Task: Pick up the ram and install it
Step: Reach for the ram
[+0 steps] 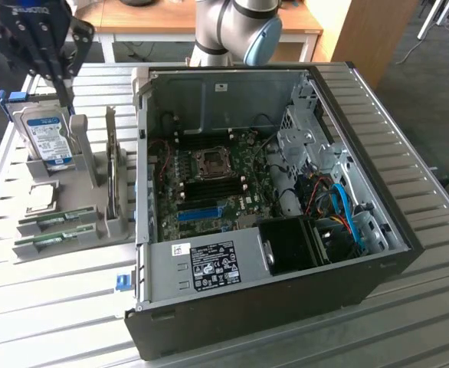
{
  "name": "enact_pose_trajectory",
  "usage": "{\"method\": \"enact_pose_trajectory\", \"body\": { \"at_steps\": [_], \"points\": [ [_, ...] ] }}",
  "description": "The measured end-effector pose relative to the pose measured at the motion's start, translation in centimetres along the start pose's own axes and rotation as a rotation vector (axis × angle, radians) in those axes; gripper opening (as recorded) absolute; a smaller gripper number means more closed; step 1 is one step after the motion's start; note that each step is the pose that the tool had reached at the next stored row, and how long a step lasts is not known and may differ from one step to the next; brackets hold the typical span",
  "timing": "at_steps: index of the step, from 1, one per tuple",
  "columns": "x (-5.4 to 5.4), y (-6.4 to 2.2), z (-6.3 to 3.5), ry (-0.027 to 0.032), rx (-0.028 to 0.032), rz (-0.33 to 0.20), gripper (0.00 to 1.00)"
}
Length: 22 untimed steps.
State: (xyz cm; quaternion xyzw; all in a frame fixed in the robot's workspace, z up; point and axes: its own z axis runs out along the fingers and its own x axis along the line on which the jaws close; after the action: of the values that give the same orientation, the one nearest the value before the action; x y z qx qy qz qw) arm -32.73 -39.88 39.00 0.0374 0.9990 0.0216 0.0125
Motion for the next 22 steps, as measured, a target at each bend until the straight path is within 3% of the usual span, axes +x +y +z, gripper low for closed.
{"method": "enact_pose_trajectory", "body": {
  "at_steps": [15,22],
  "points": [
    [4.5,-0.34,-0.01,0.0007,0.0002,0.0,0.11],
    [4.7,-0.35,-0.01,0.0008,0.0002,0.0,0.11]
  ]
}}
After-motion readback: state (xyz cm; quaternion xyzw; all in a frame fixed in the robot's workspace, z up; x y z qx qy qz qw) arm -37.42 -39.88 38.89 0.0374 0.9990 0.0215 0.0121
